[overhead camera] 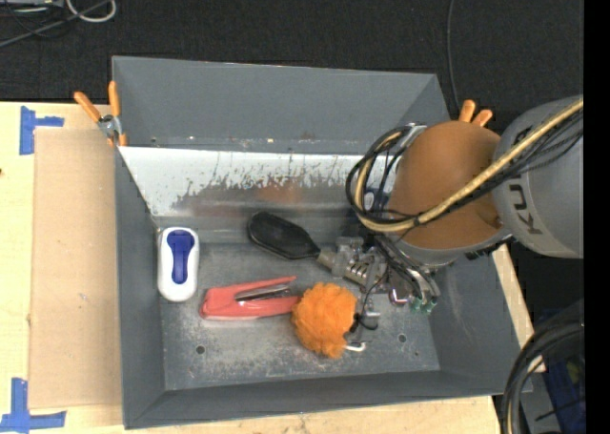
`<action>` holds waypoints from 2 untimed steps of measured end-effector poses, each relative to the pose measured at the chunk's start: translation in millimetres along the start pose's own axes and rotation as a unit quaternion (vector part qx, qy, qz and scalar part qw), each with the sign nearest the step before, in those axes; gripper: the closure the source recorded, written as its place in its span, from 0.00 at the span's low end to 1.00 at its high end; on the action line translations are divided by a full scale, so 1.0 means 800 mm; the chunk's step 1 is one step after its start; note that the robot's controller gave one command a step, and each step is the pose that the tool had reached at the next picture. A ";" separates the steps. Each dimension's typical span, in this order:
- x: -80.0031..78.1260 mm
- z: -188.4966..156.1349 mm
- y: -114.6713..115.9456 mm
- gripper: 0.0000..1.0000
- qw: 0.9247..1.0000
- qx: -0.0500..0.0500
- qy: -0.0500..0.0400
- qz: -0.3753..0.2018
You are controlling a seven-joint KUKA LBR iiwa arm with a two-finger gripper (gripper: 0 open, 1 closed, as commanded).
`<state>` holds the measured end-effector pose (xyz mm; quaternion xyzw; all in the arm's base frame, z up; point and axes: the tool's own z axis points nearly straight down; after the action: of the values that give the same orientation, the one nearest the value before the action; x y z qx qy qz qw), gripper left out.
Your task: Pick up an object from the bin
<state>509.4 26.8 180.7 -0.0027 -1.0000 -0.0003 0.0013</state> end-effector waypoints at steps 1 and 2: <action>0.000 0.000 0.000 0.00 1.000 0.000 0.000 0.000; 0.008 0.013 0.000 0.00 1.000 0.000 -0.004 0.007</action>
Offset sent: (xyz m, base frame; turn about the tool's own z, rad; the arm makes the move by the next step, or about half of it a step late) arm -0.0356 -0.0019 -0.0545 0.0769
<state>503.1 26.5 170.3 -0.0095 -0.9999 -0.0007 -0.0030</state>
